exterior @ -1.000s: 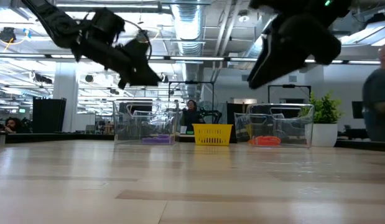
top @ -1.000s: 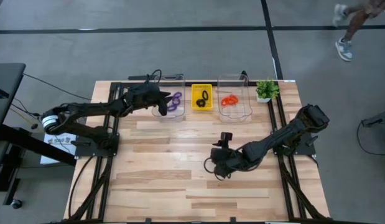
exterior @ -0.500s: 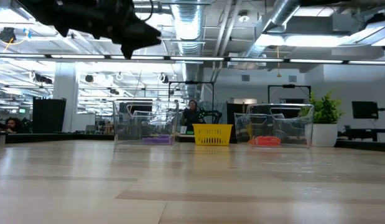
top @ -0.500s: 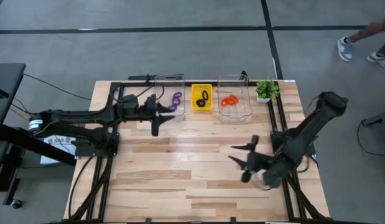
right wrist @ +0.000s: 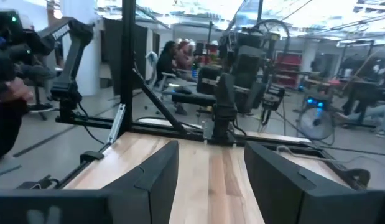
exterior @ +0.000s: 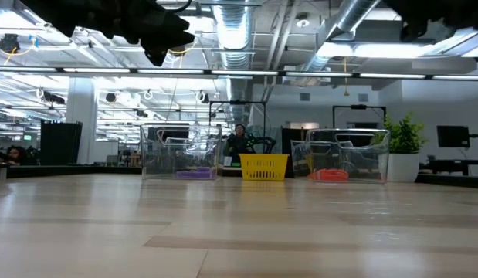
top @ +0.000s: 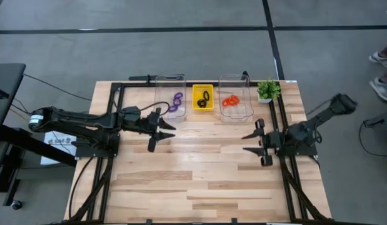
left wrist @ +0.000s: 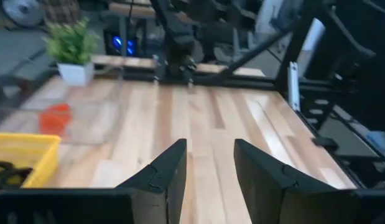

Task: Sort spring keychains
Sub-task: Return to Home Position

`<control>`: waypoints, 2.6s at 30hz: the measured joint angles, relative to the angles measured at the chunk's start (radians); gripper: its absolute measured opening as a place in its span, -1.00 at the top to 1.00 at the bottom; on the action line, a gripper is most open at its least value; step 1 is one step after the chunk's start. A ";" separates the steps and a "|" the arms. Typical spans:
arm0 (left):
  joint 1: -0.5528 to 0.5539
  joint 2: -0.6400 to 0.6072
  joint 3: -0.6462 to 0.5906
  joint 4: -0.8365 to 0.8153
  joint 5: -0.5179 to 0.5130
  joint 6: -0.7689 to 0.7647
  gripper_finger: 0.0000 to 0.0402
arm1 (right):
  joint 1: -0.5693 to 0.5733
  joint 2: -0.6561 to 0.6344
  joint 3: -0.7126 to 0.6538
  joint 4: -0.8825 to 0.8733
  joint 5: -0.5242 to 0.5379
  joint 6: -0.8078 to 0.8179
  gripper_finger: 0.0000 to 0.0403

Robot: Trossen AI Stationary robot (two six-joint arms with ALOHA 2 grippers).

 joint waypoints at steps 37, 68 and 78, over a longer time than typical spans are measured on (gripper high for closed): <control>-0.179 -0.258 -0.001 -0.241 -0.015 0.021 0.35 | -0.758 -0.531 -0.076 -0.595 -0.530 0.083 0.13; 0.199 -0.915 -0.265 -0.414 -0.042 -0.050 0.35 | -0.624 -0.529 -0.076 -0.575 -0.529 0.099 0.12; 0.199 -0.920 -0.413 -0.157 -0.109 0.062 0.35 | -0.624 -0.529 -0.076 -0.573 -0.529 0.080 0.13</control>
